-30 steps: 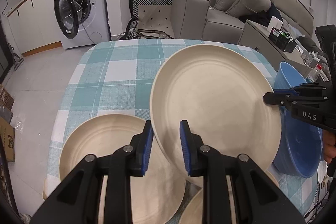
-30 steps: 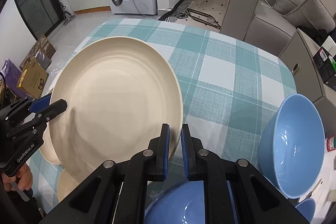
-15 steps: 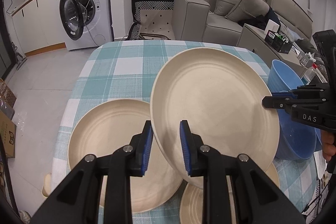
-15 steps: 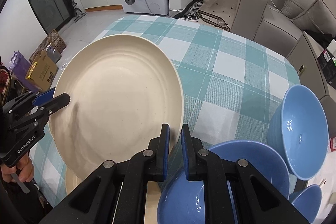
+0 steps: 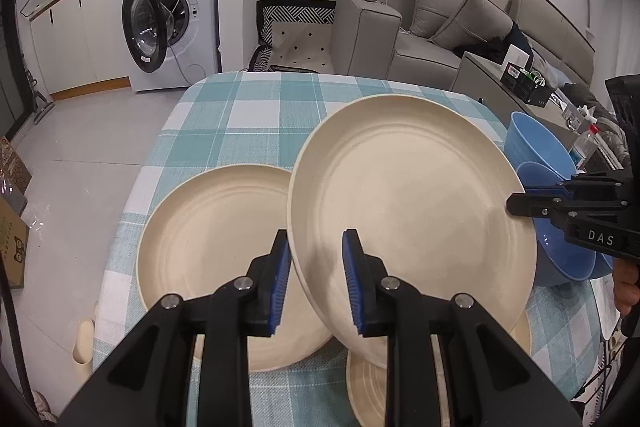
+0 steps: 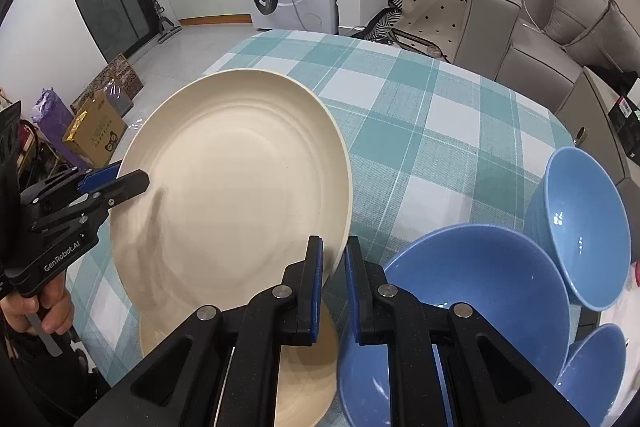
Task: Organize plates and bowls
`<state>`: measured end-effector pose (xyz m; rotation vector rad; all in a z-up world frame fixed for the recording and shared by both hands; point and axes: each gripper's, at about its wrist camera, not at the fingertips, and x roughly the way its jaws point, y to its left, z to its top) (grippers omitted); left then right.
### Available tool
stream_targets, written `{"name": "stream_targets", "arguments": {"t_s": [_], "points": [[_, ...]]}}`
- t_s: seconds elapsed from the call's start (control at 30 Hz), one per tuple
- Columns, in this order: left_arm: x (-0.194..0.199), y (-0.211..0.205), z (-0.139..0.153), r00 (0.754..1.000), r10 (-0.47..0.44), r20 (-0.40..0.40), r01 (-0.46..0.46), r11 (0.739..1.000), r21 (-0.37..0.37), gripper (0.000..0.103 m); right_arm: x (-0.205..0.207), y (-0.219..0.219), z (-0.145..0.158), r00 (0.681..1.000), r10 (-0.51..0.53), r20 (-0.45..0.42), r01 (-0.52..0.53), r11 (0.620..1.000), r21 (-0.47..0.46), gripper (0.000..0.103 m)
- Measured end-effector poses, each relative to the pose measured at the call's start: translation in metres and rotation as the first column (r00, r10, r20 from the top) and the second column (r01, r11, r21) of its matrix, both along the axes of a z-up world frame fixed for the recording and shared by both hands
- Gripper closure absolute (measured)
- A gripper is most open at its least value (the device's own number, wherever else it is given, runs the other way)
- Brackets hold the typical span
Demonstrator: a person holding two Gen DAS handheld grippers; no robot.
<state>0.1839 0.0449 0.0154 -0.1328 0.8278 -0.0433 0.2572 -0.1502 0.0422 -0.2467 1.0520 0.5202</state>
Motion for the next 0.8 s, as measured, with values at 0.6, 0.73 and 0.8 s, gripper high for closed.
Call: {"name": "stream_targets", "arguments": {"t_s": [0.6,0.73,0.8], "points": [[-0.034,-0.001,-0.009,1.000,-0.003,-0.001,0.003,1.000,-0.005,0.079,-0.042,-0.010,-0.004,0.999,0.007,0.031,-0.009,0.998,0.062,0.092],[-0.042,-0.004,-0.010,1.000,-0.008,-0.001,0.008,1.000,0.009,0.079,-0.054,-0.014,-0.003,0.999,0.003,0.049,-0.007,0.997,0.075,0.091],[-0.045,-0.007,-0.010,1.000,-0.013,-0.003,0.013,1.000,0.011,0.079,-0.060,-0.017,-0.003,0.998,-0.001,0.057,-0.003,0.997,0.078,0.091]]}}
